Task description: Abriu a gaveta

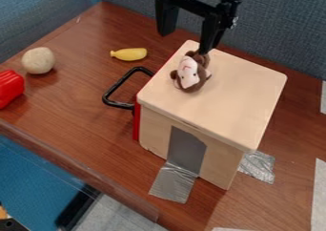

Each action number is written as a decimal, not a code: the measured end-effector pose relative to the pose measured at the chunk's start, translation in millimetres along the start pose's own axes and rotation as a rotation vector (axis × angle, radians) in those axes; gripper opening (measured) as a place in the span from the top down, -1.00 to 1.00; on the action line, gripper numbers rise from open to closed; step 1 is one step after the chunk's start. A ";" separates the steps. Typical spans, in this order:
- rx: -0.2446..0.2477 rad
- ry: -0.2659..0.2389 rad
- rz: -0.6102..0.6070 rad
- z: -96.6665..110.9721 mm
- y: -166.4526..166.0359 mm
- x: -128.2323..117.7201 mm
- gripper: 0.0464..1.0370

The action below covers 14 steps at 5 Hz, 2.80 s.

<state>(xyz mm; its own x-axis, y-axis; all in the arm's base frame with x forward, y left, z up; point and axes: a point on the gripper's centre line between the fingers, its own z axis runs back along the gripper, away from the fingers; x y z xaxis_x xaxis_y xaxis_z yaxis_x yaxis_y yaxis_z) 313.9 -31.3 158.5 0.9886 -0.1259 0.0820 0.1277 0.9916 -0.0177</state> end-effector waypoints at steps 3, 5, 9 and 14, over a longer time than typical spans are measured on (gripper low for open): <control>-0.039 0.026 0.151 -11.4 48.7 -6.2 -0.93; -0.090 0.016 0.230 -43.0 100.2 -5.4 -0.93; -0.004 0.223 0.298 -136.9 110.3 3.7 -0.92; 0.011 0.246 0.404 -141.6 184.4 -20.7 0.72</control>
<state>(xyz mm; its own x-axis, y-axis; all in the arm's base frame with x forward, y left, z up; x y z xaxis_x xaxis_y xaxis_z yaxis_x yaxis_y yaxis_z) 328.2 150.2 12.4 0.9485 0.2686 -0.1677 -0.2707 0.9626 0.0111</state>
